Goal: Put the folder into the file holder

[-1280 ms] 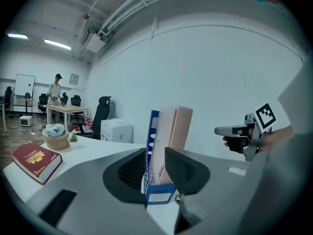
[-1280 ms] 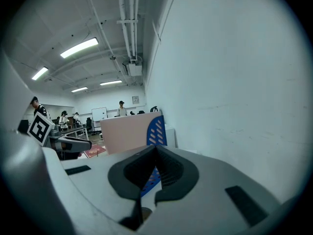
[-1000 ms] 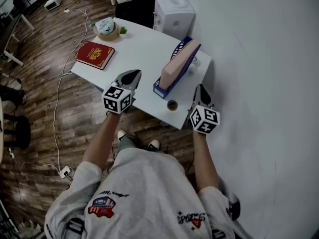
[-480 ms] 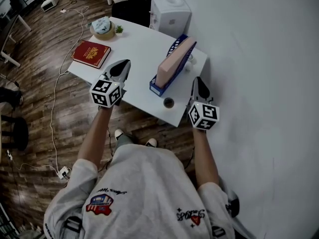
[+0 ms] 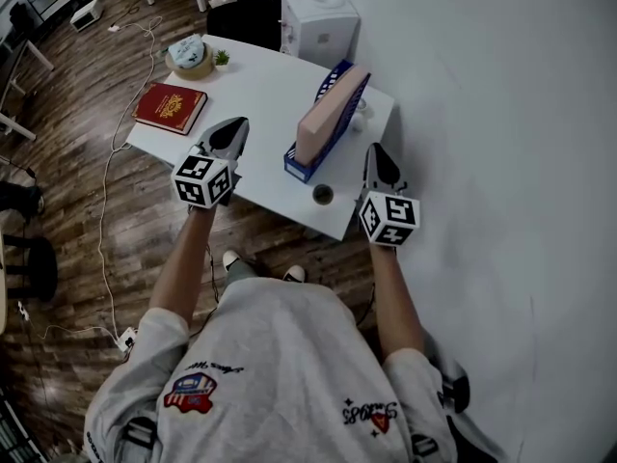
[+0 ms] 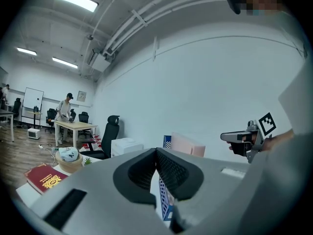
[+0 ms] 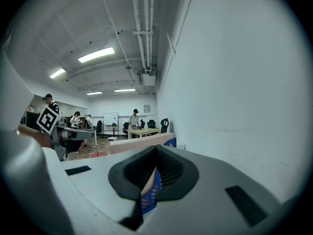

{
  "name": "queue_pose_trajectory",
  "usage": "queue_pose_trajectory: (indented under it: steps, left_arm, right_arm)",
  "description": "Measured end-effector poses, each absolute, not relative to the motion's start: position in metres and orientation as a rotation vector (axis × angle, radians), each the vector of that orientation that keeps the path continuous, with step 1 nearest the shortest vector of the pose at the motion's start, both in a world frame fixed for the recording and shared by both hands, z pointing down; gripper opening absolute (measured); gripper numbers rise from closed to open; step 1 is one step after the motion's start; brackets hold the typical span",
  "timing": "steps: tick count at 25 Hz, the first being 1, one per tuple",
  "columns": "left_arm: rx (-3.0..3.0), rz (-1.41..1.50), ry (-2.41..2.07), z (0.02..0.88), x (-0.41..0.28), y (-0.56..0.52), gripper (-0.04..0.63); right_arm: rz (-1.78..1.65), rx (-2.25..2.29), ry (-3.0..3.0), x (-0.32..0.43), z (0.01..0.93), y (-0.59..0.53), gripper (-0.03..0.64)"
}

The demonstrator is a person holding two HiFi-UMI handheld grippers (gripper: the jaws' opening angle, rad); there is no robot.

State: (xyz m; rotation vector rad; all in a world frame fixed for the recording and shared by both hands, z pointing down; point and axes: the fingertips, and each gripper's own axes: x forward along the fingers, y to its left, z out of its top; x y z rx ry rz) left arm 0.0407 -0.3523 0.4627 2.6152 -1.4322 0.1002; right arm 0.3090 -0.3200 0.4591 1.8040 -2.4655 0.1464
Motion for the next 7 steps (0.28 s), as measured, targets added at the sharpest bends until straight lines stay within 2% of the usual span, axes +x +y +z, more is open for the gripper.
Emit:
queue_pose_trajectory:
  steps: [7]
  left_arm:
    - [2.607,0.075,-1.437,0.4568,0.0471,-0.3523,0.006]
  right_arm:
    - [0.161,1.822,-2.459,0.3148,0.4549,-0.3206,-0.009]
